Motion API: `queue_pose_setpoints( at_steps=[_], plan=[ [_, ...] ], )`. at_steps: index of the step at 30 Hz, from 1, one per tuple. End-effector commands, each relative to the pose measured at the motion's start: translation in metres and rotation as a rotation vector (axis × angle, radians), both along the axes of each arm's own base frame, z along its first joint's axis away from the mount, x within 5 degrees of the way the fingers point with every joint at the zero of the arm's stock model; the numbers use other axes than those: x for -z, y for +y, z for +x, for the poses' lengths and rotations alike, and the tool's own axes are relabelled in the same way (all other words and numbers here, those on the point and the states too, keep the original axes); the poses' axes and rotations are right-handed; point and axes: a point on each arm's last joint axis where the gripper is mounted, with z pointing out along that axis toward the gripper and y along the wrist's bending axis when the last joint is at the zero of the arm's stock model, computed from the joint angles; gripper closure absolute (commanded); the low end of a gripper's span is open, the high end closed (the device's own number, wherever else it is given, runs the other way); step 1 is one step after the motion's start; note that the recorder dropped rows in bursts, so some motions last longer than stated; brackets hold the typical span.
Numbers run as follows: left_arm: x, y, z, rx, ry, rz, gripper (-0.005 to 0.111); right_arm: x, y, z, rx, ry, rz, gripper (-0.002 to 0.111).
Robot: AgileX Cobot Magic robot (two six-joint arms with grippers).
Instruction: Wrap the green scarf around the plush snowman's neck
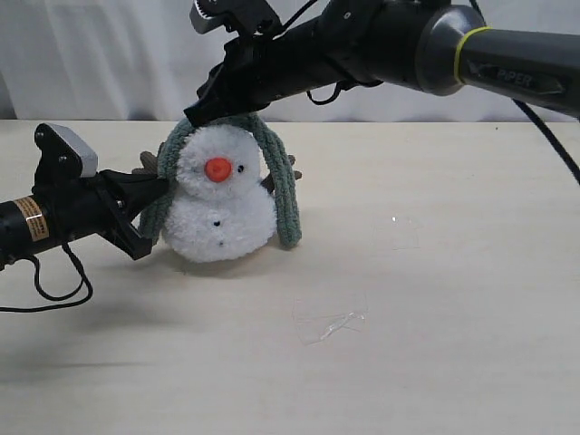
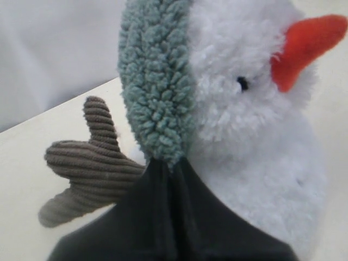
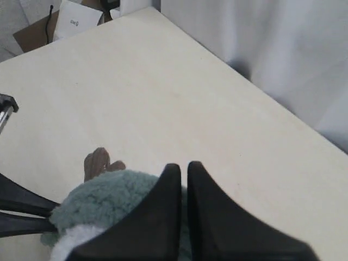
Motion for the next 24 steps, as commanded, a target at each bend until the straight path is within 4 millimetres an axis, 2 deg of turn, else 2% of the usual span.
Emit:
queue_pose_setpoints(
  at_steps=[1,8,12,17,20,24],
  plan=[
    [-0.001,-0.001,0.000,0.016,-0.005,0.003,0.107,0.007,0.000,0.003,0.010,0.010,-0.002,0.104],
    [-0.001,-0.001,0.000,0.016,-0.005,0.003,0.107,-0.033,-0.006,-0.004,0.032,-0.081,0.046,0.104],
    [-0.001,-0.001,0.000,0.016,-0.005,0.003,0.107,-0.053,-0.008,-0.019,-0.012,-0.016,0.070,0.104],
    [-0.002,-0.002,0.000,0.018,-0.012,-0.005,0.107,-0.041,-0.007,-0.040,-0.166,0.165,-0.022,0.104],
    [-0.003,-0.002,0.000,0.023,-0.023,-0.020,0.107,-0.026,-0.008,-0.032,-0.096,0.194,-0.062,0.104],
    [-0.003,-0.003,0.000,0.025,-0.018,-0.019,0.107,-0.023,-0.014,-0.021,0.026,0.150,-0.091,0.104]
  ],
)
